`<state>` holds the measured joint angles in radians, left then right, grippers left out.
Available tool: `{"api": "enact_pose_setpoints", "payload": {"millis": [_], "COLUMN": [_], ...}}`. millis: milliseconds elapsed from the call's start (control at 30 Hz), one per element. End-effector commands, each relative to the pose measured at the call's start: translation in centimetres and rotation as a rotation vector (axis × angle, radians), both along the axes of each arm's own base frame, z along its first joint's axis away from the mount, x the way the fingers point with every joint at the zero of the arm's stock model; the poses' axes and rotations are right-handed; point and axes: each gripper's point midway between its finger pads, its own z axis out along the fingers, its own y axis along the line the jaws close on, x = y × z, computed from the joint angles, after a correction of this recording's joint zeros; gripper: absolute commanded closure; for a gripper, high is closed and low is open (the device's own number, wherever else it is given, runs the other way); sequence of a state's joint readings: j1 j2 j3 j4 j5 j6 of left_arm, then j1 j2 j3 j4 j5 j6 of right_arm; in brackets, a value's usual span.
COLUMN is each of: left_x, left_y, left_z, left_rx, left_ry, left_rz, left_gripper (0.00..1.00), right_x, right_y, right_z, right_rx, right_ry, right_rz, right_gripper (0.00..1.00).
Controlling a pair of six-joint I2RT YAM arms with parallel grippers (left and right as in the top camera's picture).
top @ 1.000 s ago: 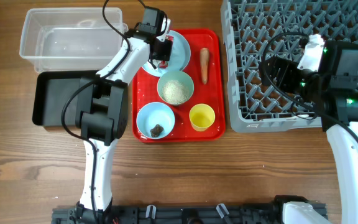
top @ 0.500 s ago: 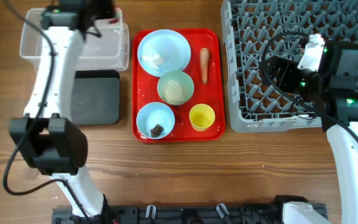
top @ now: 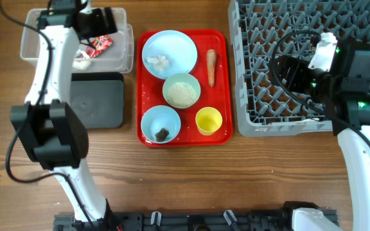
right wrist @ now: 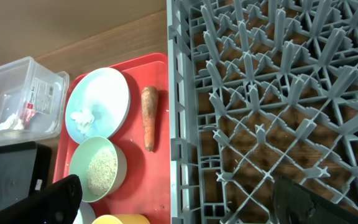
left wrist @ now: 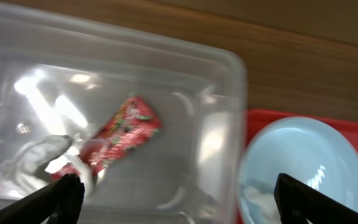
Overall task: Sort waste into correct bins and load items into the dishwasher rack
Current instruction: 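Pick the white tissue from the blue plate with the left gripper into the clear bin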
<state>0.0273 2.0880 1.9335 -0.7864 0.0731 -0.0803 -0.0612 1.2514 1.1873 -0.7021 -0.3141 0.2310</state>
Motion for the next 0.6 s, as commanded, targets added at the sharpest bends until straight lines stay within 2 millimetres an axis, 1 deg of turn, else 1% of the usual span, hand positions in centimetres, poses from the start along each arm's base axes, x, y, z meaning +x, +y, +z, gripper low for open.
{"api": "enact_pose_setpoints", "payload": {"millis": [0, 33, 67, 100, 133, 200, 267, 333, 400, 433, 467, 500, 533, 567], "left_x": [-2.1, -2.5, -2.6, -2.6, -2.7, -2.5, -2.5, -3.1, -3.9, -4.5, -4.6, -4.7, -4.7, -4.7], "left_y": [-9.5, -11.5, -12.9, -13.7, -14.3, -14.7, -15.0, -16.0, -16.7, -17.4, -17.7, -17.7, -17.7, -17.7], "left_z": [1.6, 0.3, -1.2, -2.4, -3.6, -6.3, -9.2, -11.8, -13.8, -14.9, -15.2, -15.5, -15.6, -15.7], "left_rx": [0.061, 0.079, 0.101, 0.107, 0.096, 0.046, 0.031, 0.009, 0.017, 0.024, 0.025, 0.026, 0.026, 0.026], "left_ry": [-0.009, 0.014, 0.04, 0.062, 0.087, 0.14, 0.191, 0.247, 0.293, 0.32, 0.325, 0.331, 0.333, 0.335], "left_rz": [-0.303, -0.357, -0.379, -0.388, -0.38, -0.305, -0.293, -0.317, -0.333, -0.349, -0.354, -0.355, -0.355, -0.354], "left_gripper": [0.04, 0.06, 0.08, 0.09, 0.1, 0.11, 0.15, 0.24, 0.26, 0.31, 0.38, 0.5, 0.67, 0.96], "right_x": [0.3, 0.3, 0.3, 0.3, 0.3, 0.3, 0.3, 0.3, 0.2, 0.2, 0.2, 0.2, 0.2, 0.2], "right_y": [0.4, 0.4, 0.4, 0.4, 0.4, 0.4, 0.4, 0.4, 0.4, 0.4, 0.4, 0.4, 0.4, 0.4], "right_z": [0.5, 0.5, 0.5, 0.5, 0.5, 0.5, 0.5, 0.5, 0.4, 0.4, 0.4, 0.4, 0.4, 0.4], "right_rx": [0.015, 0.015, 0.015, 0.014, 0.014, 0.014, 0.015, 0.014, 0.014, 0.014, 0.014, 0.014, 0.014, 0.015], "right_ry": [-0.01, -0.009, -0.007, -0.007, -0.007, -0.007, -0.007, -0.006, -0.005, -0.005, -0.004, -0.004, -0.004, -0.004], "right_rz": [0.01, 0.01, 0.01, 0.01, 0.01, 0.01, 0.01, 0.011, 0.01, 0.01, 0.01, 0.01, 0.01, 0.01], "right_gripper": [0.0, 0.0, 0.0, 0.0, 0.0, 0.0, 0.0, 0.0, 0.0, 0.0, 0.0, 0.0, 0.0, 0.01]}}
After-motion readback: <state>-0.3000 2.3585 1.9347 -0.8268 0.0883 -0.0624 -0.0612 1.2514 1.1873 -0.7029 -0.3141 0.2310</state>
